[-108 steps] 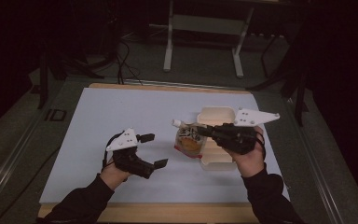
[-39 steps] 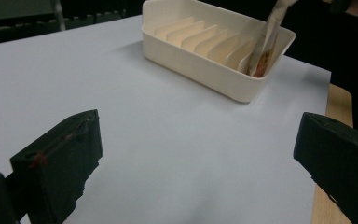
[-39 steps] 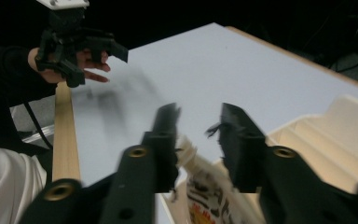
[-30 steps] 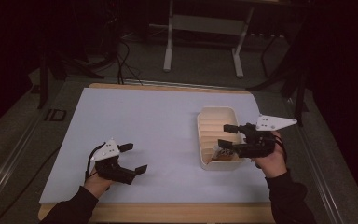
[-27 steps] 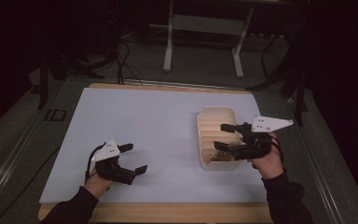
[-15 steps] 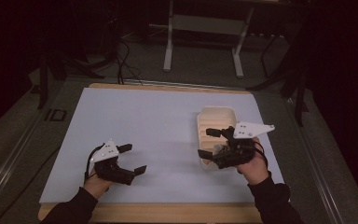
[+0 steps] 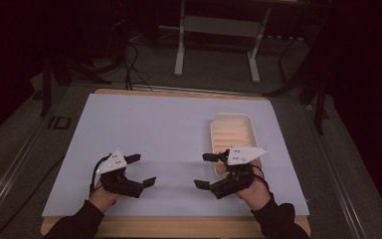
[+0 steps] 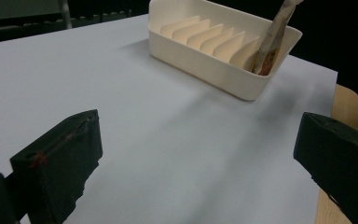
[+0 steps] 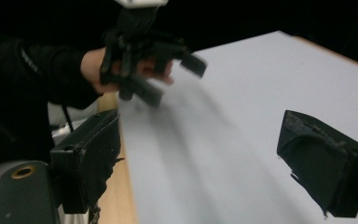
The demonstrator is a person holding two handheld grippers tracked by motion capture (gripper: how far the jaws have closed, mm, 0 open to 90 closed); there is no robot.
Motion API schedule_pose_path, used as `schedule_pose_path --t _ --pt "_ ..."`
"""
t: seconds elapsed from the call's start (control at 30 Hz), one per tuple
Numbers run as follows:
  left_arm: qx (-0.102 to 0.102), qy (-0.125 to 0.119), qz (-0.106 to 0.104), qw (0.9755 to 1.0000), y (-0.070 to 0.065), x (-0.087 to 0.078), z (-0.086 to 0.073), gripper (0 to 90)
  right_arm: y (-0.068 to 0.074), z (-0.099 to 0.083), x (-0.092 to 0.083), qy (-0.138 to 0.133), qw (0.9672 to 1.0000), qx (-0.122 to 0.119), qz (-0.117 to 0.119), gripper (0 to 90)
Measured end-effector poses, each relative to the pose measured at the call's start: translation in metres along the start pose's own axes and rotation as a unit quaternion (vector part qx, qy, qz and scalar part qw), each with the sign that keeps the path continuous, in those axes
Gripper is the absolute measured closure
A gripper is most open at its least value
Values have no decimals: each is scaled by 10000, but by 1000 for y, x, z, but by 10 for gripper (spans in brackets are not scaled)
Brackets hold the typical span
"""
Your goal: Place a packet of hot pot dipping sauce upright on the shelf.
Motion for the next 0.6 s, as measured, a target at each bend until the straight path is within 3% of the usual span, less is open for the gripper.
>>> schedule_pose_path --t 0.37,0.47,0.6 --pt "132 39 -19 9999 -2 1 -1 13 7 -31 16 251 9996 80 66 138" --pt "134 45 -28 9999 -2 1 -2 13 7 -39 17 328 9994 54 14 139" --pt "161 70 -53 9998 -3 2 -3 13 3 -49 15 354 9991 202 -113 144"
Point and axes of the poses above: each handheld gripper's, and its own axes: x roughly forward along the jaws, z roughly out of its top, y roughly to its left, the point moved 6 cm from there along x, roughly forward along the jaws, and after that the axes turned 5 degrees about x, right-handed, at the moved point
